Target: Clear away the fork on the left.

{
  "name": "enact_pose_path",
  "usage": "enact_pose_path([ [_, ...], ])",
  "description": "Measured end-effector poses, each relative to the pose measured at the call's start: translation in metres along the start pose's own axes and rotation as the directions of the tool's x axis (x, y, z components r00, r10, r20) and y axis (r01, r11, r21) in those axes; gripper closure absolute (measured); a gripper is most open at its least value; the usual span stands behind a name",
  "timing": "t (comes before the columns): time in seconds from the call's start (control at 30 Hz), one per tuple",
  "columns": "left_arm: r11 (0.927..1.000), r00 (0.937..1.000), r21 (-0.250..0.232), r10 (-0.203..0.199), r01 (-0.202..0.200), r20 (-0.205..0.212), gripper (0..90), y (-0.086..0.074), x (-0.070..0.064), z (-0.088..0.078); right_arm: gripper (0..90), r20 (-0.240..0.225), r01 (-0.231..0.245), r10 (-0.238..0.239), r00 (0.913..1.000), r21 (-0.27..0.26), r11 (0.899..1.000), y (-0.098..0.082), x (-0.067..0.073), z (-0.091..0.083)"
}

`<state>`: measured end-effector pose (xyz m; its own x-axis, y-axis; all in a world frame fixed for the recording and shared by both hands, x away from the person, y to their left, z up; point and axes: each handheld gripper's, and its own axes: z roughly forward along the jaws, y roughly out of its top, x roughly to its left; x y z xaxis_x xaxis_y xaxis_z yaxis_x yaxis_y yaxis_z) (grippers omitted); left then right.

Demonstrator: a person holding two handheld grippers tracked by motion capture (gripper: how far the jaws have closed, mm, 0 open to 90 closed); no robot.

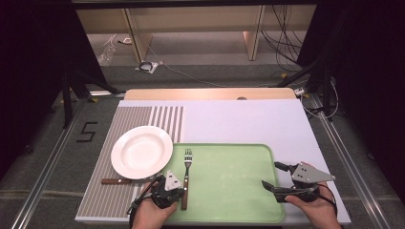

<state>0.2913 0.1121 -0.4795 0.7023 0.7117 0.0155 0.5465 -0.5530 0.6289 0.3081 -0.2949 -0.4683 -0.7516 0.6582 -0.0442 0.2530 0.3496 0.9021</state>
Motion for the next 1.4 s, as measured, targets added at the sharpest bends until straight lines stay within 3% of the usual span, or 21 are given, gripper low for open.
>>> enact_pose_path([
  [0.3,0.9986,0.9981,-0.031,-0.045,0.043,-0.043,89.6,-0.001,0.012,-0.006,20.3,0.001,0.0,0.0,1.0,-0.001,1.0,0.0,0.0,0.0],
  [0.47,0.9908,0.9951,-0.12,-0.071,0.062,-0.069,82.5,-0.002,0.019,-0.011,20.4,0.001,0.001,-0.001,1.0,-0.001,1.0,0.0,0.0,0.0],
  [0.53,0.9837,0.9925,-0.166,-0.084,0.068,-0.089,75.2,-0.002,0.022,-0.014,20.4,0.001,0.001,-0.001,1.0,-0.002,1.0,0.0,0.0,0.0],
  [0.63,0.9607,0.9837,-0.261,-0.13,0.094,-0.124,62.4,-0.002,0.029,-0.023,20.4,0.004,0.0,0.0,1.0,-0.003,1.0,0.0,-0.001,-0.001],
  [0.77,0.9334,0.9775,-0.334,-0.177,0.13,-0.114,38.5,-0.003,0.038,-0.031,20.3,0.004,0.0,0.0,1.0,-0.004,1.0,0.0,-0.001,-0.001],
  [0.8,0.9209,0.9751,-0.361,-0.197,0.148,-0.102,33.4,-0.005,0.041,-0.032,20.4,0.005,0.0,0.0,1.0,-0.002,1.0,0.0,-0.001,-0.001],
  [0.9,0.9047,0.9716,-0.393,-0.217,0.164,-0.095,19.6,-0.009,0.048,-0.037,20.4,0.005,-0.001,0.001,1.0,-0.004,1.0,0.0,-0.001,-0.001],
  [1.1,0.902,0.9703,-0.403,-0.216,0.155,-0.109,9.9,-0.015,0.056,-0.041,20.3,0.007,-0.001,0.001,1.0,-0.005,1.0,0.0,-0.002,-0.001],
  [1.27,0.896,0.9654,-0.412,-0.233,0.167,-0.116,9.3,-0.021,0.062,-0.043,20.4,0.013,-0.003,0.003,0.9999,-0.003,1.0,0.0,-0.002,-0.001],
  [1.4,0.9008,0.969,-0.408,-0.215,0.149,-0.121,7.9,-0.025,0.067,-0.043,20.3,0.012,-0.006,0.006,0.9999,-0.005,1.0,-0.001,-0.003,-0.001],
])
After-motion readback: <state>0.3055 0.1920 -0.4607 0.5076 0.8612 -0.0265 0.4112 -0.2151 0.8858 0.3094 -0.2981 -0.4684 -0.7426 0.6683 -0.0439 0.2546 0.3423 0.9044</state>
